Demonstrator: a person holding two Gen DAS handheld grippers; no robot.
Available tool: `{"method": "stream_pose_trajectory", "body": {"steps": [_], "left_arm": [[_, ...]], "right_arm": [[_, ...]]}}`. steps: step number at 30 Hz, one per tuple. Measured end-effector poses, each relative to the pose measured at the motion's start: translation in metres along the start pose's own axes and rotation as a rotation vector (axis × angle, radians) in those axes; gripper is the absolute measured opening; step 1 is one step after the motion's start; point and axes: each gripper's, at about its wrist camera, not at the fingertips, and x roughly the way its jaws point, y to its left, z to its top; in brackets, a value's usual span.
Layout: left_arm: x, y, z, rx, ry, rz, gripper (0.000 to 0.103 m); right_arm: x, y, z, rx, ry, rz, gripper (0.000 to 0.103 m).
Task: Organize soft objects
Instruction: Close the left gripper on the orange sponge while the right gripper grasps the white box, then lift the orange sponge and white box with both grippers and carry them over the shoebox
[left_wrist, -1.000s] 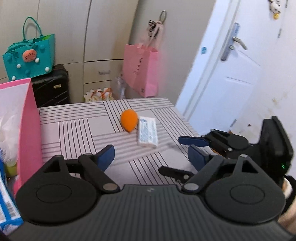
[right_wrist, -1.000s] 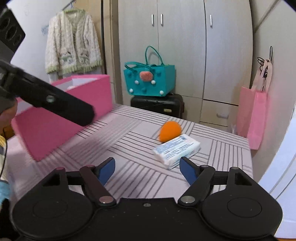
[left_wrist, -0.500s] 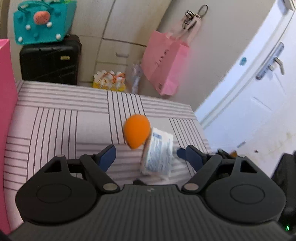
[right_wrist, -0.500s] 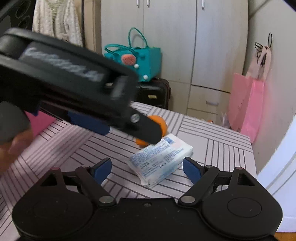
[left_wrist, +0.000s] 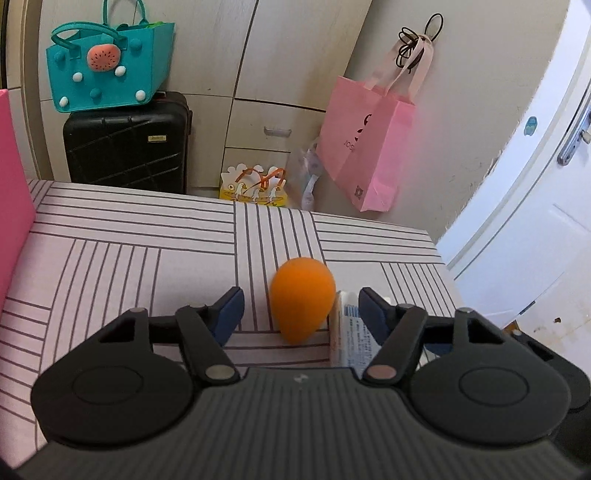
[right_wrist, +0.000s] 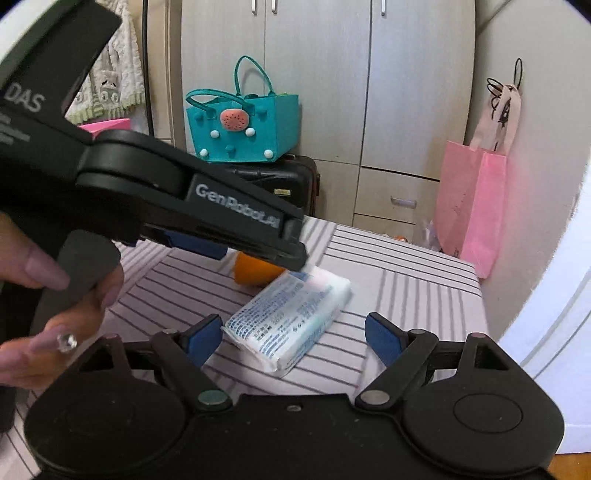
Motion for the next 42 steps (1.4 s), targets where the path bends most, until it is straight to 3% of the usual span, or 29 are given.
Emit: {"method": "stream_pose_trajectory", "body": {"steps": [5,11,15,18,24,30,42], "left_arm": [[0.004,0.0,-0.001,0.009,-0.01,0.004,0.06],[0.006,0.001,-0.002,0.011,-0.011,-0.027,0.039],[0.006,0.003,-0.002,0.001,-0.013,-0.036,0.039],[0.008,0.01,-0.001,-0.032,-0.006,-0.048,0.039],[0.01,0.01,-0.002,-0.037,-0.01,-0.034,0.042],[0.005,0.011,-0.003,-0.033,0.005,-0.057,0.035],[-0.044,0.023,-0.027,-0.052,0.042,-0.11,0.036]], "right_arm": [[-0.009,-0.009,-0.003,-0.008,0.012,-0.02,0.087],[0.0,-0.009,0.004,0.009,0.013,0.026,0.083],[0.012,-0.012,0.006,0.042,0.016,0.037,0.052],[0.014,-0.017,0.004,0.066,0.008,0.028,0.047],[0.019,-0.021,0.004,0.056,-0.004,0.044,0.048],[0.018,-0.02,0.005,0.053,0.002,0.035,0.046],[-0.003,-0.018,-0.008,0.118,0.017,0.036,0.046]]}}
